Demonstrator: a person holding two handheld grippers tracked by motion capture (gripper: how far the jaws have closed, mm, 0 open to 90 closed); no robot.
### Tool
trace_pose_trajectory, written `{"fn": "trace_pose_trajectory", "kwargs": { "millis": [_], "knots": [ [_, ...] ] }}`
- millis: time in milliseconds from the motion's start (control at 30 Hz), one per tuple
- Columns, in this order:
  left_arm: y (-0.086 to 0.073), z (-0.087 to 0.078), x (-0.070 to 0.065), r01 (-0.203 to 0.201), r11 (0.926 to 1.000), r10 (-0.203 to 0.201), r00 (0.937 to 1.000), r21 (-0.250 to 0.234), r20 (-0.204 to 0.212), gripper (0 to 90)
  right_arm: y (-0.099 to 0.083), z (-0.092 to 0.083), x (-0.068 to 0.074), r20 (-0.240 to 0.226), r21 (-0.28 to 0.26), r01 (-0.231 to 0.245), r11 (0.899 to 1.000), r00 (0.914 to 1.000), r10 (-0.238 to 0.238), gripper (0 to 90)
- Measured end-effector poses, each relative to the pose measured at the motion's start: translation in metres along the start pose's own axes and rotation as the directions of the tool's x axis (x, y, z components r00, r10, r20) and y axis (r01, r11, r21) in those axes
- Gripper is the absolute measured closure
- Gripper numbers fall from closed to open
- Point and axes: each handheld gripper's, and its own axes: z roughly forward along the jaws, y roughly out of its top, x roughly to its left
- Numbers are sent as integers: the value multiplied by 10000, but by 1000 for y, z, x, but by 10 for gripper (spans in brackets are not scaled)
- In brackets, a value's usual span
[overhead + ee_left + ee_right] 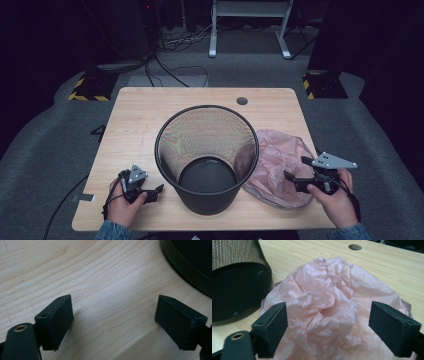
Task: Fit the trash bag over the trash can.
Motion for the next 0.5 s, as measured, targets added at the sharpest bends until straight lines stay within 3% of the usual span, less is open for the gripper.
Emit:
{"fn": "trace_pose_trajectory", "kwargs": {
  "millis": [267,500],
  "knots": [
    [0,0,0,-6,10000,6,10000,3,3,149,15,19,-2,36,-165,-116,9998,9999,117,155],
    [0,0,0,-23,10000,23,10000,4,1,149,24,37,5,-340,-70,14,10000,9994,-16,156]
  ]
}}
